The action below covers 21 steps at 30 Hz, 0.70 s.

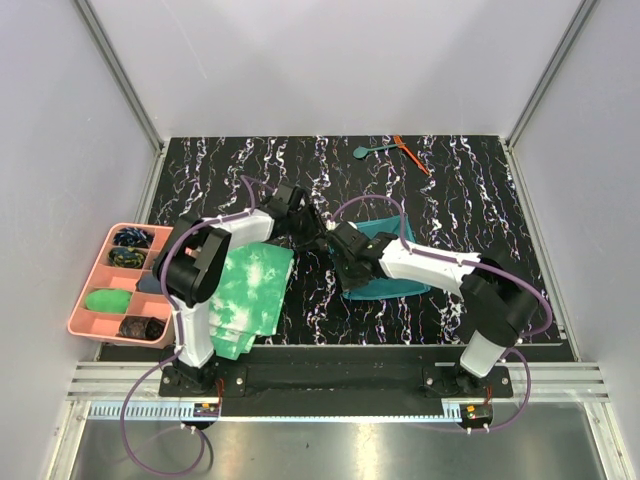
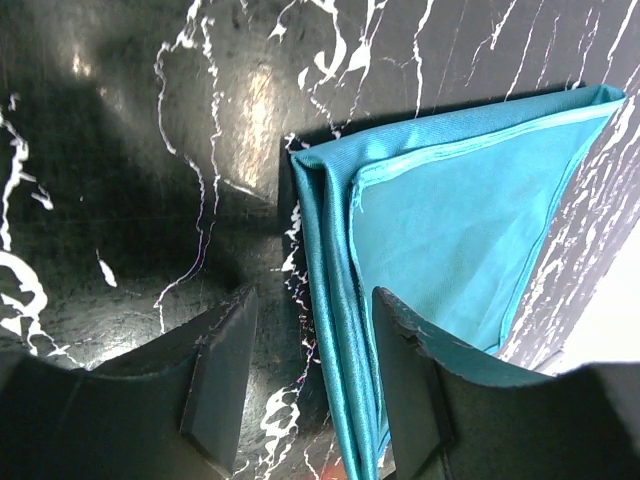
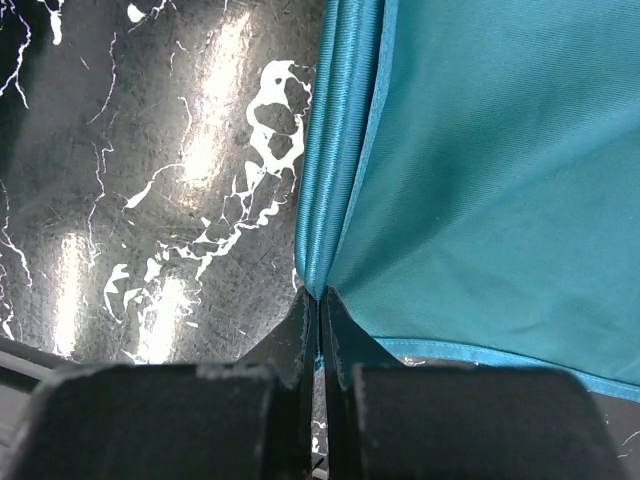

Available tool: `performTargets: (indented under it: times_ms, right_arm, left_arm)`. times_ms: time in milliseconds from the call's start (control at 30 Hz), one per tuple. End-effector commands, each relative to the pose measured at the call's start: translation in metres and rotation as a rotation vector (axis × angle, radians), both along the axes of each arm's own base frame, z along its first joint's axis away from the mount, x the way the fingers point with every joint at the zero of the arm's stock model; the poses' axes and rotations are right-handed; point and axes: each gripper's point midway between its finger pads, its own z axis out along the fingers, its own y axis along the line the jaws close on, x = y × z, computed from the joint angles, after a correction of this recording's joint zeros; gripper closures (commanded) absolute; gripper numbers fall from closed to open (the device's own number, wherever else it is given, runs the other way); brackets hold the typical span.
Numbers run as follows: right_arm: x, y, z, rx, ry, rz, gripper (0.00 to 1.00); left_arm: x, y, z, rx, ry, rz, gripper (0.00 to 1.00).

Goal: Fold the napkin into a case and place the utensils inside
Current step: Turn over the upper triangle folded napkin at the center of the board.

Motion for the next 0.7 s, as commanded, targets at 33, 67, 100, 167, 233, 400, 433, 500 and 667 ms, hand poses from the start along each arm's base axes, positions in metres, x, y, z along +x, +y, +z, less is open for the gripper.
performTargets:
  times_ms: [33,67,100,167,233,400,433,500,667]
  right_arm:
    - [0.002,0.009,0.016,0.083,-0.012,0.013,1.00]
    - [0.003,0.010,0.017,0.088,-0.014,0.011,1.00]
    - [0.003,0.010,0.017,0.091,-0.011,0.009,1.00]
    - [0.005,0.009,0.017,0.096,-0.010,0.006,1.00]
    - [0.005,0.008,0.019,0.102,-0.011,0.001,1.00]
    - [0.008,0.007,0.026,0.124,-0.021,-0.010,1.00]
    - [0.008,0.007,0.027,0.125,-0.020,-0.009,1.00]
    - [0.010,0.006,0.029,0.128,-0.026,-0.016,1.00]
    - [0.011,0.010,0.033,0.150,-0.024,-0.010,1.00]
  left_arm:
    - [0.010,-0.018,0.042,-0.116,-0.090,0.003,0.46]
    - [0.009,-0.019,0.035,-0.116,-0.068,0.003,0.46]
    - [0.008,-0.020,0.033,-0.118,-0.052,0.006,0.47]
    - [0.007,-0.020,0.021,-0.114,-0.015,0.030,0.46]
    - [0.007,-0.021,0.016,-0.120,0.009,0.037,0.46]
    - [0.009,-0.026,0.005,-0.134,0.031,0.041,0.46]
    - [0.010,-0.026,0.005,-0.133,0.032,0.046,0.46]
    - [0.010,-0.027,0.004,-0.134,0.040,0.048,0.47]
    - [0.017,-0.031,-0.001,-0.144,0.049,0.055,0.54]
